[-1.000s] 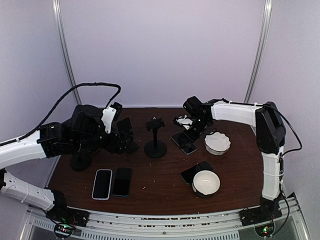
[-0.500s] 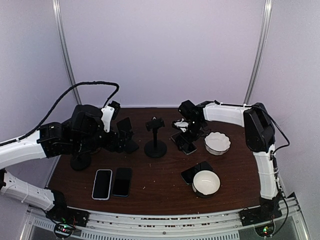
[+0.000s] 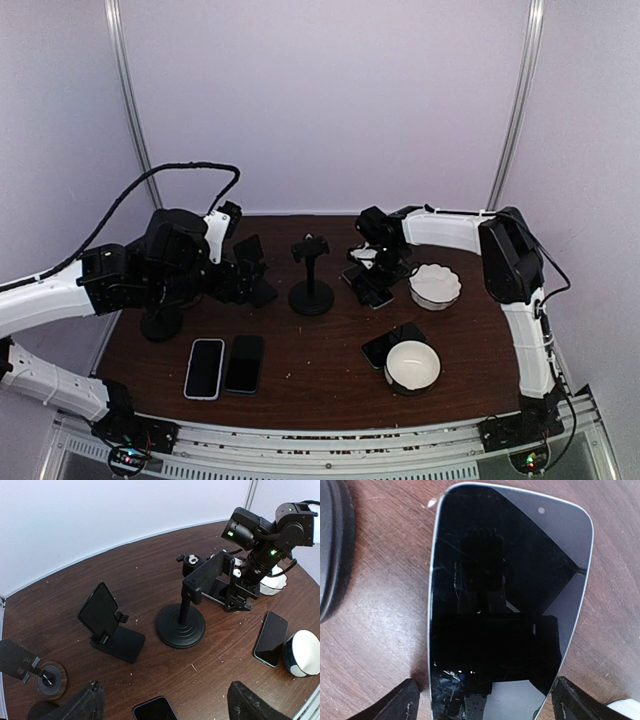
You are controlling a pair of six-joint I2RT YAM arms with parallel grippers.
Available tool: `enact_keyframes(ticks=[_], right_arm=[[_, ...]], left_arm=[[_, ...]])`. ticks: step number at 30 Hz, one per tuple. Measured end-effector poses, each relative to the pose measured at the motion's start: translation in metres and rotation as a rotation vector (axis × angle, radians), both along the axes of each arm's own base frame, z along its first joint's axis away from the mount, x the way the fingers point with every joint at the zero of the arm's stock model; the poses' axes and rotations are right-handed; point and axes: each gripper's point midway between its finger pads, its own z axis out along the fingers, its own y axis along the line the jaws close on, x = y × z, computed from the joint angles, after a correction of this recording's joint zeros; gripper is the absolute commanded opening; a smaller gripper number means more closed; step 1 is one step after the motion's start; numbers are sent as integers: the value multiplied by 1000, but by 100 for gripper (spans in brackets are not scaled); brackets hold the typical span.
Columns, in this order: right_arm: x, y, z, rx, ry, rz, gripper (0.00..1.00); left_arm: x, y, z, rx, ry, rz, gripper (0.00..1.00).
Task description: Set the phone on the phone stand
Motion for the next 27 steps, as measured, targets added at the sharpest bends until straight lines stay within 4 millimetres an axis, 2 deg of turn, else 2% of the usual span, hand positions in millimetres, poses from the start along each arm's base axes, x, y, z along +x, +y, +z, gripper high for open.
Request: enact_keyframes(ticks=[8,22,27], right_arm=[[2,-5,0,-22,-10,-25,97],[-2,-4,-1,-9,10,-31,63],[-5,-5,0,1,6,-29,53]], left_arm=[[1,-1,-1,0,0,0,88],[1,-2,0,-5,-1,-1,88],[2,-6,-5,1,14,-8,88]])
